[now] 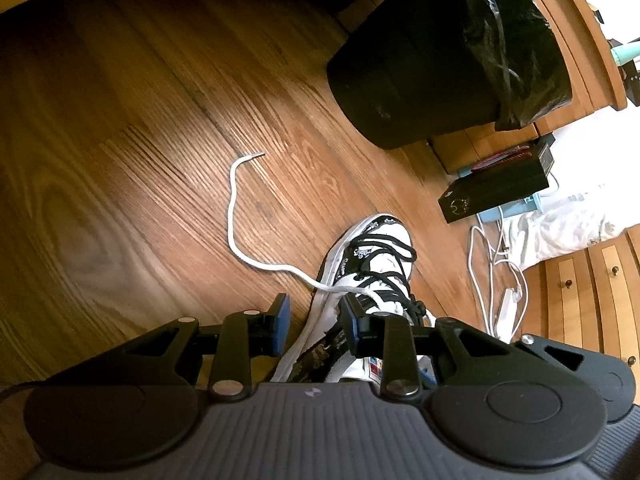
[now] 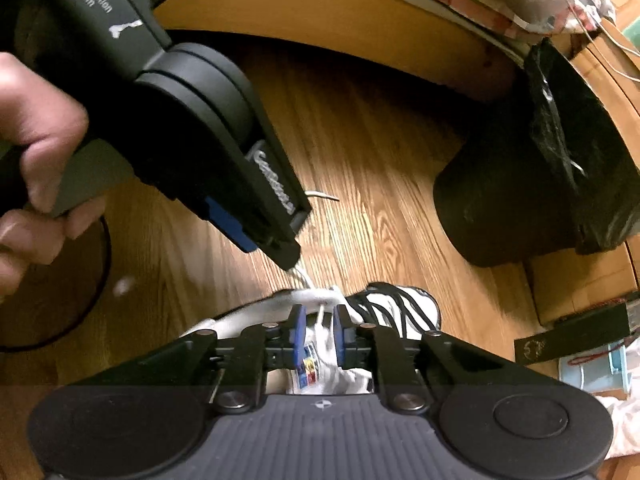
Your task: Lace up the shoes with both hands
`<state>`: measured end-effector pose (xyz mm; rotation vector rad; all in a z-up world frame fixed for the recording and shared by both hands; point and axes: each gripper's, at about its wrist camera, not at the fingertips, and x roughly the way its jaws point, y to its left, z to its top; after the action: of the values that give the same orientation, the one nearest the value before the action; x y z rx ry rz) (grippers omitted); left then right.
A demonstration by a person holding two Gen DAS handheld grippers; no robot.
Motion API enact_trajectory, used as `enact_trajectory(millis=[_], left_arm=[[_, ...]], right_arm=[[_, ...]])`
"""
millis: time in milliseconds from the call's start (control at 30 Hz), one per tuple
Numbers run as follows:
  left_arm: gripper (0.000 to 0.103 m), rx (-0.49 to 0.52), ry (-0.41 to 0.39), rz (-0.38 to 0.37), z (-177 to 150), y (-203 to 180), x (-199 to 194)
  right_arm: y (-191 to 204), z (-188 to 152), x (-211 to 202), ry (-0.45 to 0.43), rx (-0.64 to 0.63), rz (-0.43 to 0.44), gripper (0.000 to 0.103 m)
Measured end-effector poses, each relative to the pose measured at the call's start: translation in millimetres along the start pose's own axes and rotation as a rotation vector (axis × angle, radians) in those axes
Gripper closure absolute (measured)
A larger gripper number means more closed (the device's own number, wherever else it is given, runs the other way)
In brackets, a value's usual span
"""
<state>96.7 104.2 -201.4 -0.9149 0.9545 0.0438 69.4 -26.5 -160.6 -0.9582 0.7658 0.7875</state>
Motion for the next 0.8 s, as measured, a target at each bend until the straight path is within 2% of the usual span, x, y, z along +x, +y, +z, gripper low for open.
enact_trajectory(millis=[233,367,433,467,800], left_arm=[[0.072,0.012,0.009,-0.007,-1,-2,1],[0.072,0.009,0.003,-0.004,-1,-1,0],[0.072,0.002,0.0,-0.006,0,-1,0],[0.072,-0.002,0.0,-0.008,0,0,0],[0.072,0.006,0.023,-0.017,-2,-2,3]], right_arm=[[-9,-6,6,0.043,0.006,0.013,0.087],[-1,-4,13,0.063,-0.044,0.006,0.087],[2,-4,17,0.067,-0.064,0.001,0.093],[3,-4,19,0.069,-0.073,-0.001,0.099],[-3,-5,20,0.085,-0.089,-0.019,0.099]])
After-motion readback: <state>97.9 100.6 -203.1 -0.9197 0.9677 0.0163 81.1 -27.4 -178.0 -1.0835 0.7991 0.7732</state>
